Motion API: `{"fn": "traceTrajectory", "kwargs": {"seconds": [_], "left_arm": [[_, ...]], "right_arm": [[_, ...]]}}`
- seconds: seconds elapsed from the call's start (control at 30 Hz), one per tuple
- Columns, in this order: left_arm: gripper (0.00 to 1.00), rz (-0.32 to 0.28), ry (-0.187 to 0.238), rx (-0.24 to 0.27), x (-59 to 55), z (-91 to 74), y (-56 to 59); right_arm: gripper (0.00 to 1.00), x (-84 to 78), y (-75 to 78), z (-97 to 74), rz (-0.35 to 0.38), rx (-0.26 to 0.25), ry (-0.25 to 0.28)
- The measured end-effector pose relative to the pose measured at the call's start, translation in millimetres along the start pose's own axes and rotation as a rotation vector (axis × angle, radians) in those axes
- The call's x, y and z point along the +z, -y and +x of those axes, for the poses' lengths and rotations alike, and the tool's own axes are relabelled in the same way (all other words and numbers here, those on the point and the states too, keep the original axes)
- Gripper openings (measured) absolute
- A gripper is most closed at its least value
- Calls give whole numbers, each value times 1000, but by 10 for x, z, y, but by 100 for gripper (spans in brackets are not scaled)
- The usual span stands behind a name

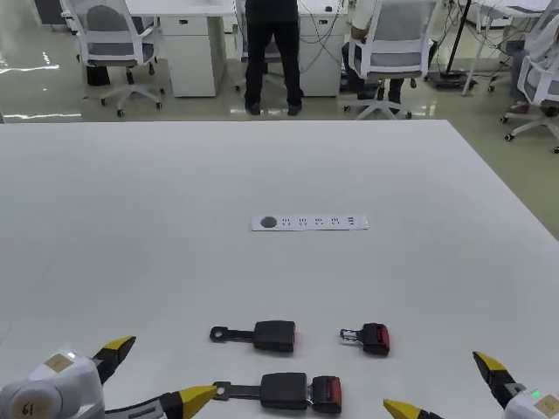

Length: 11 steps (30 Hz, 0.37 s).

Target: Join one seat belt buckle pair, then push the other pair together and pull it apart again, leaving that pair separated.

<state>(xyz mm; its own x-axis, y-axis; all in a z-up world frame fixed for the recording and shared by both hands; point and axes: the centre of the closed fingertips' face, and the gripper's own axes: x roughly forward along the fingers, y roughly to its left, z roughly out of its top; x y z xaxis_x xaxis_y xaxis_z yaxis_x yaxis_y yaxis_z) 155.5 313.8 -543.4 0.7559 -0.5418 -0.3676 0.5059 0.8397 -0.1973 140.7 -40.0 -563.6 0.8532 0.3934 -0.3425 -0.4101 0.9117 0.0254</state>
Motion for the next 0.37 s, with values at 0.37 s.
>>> {"fn": "traceTrajectory", "kwargs": {"seconds": [0.37], "left_arm": [[100,14,-17,-9,-45,-93,110]], "right_arm": [[100,-45,-25,-83,17,-1,-12]]}}
